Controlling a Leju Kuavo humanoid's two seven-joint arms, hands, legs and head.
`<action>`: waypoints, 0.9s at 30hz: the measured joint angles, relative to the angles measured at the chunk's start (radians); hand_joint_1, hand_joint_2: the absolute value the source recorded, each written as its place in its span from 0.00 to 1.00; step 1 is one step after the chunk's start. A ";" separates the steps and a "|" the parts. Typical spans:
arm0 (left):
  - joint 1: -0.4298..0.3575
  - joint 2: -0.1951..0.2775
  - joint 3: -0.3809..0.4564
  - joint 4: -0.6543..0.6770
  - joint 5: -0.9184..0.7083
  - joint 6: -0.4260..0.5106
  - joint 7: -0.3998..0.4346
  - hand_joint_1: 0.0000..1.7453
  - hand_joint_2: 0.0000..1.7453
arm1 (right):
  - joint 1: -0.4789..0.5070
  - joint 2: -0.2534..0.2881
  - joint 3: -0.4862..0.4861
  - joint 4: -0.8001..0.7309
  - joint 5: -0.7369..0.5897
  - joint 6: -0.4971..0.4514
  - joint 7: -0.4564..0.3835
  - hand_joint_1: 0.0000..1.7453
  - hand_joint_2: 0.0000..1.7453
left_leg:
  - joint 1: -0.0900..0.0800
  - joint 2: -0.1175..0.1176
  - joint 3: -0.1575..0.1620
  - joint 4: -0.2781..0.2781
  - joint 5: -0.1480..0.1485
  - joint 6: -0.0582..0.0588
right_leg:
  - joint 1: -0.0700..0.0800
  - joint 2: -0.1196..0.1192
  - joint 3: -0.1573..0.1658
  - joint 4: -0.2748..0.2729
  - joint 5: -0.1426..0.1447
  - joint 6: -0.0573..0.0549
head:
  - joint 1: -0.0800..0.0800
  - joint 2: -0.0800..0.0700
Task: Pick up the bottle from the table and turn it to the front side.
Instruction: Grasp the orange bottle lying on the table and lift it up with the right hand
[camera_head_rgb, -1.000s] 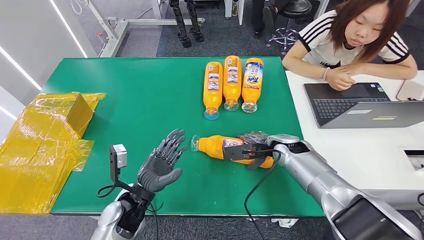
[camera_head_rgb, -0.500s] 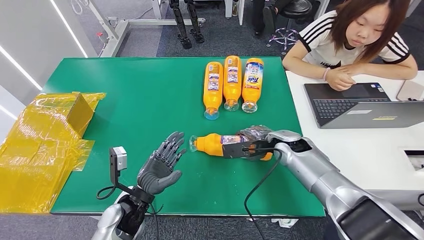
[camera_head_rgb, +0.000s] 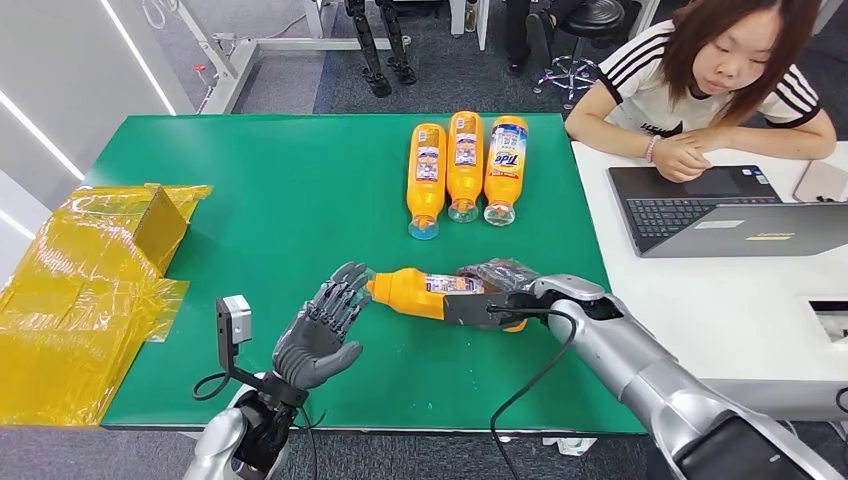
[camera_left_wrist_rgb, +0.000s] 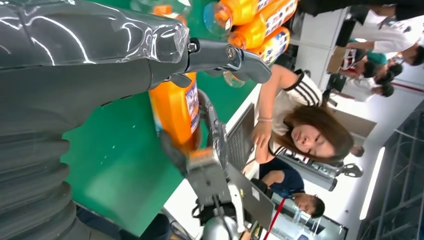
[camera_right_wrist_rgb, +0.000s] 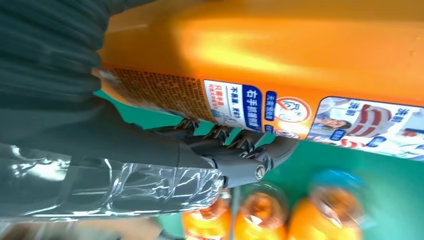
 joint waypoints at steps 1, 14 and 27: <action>0.001 0.000 0.003 0.000 -0.006 0.002 -0.008 0.00 1.00 | 0.021 0.000 -0.019 -0.011 -0.029 -0.009 -0.029 1.00 1.00 | 0.000 0.000 0.000 0.000 0.000 0.000 | 0.000 0.000 0.000 0.000 0.000 0.000 | 0.000 0.000; 0.029 0.020 0.033 -0.007 -0.085 0.102 -0.078 0.00 1.00 | 0.409 0.020 -0.347 -0.209 -0.337 -0.089 -0.250 1.00 1.00 | 0.000 -0.003 -0.001 0.000 -0.001 0.000 | 0.000 -0.003 0.000 0.000 -0.001 0.001 | 0.000 0.000; 0.085 0.025 0.059 -0.055 -0.155 0.121 -0.094 0.00 1.00 | 0.598 0.094 -0.556 -0.374 -0.288 -0.125 -0.238 1.00 1.00 | 0.000 -0.002 -0.001 0.000 -0.001 0.001 | 0.000 -0.002 0.000 0.000 -0.002 0.000 | 0.000 0.000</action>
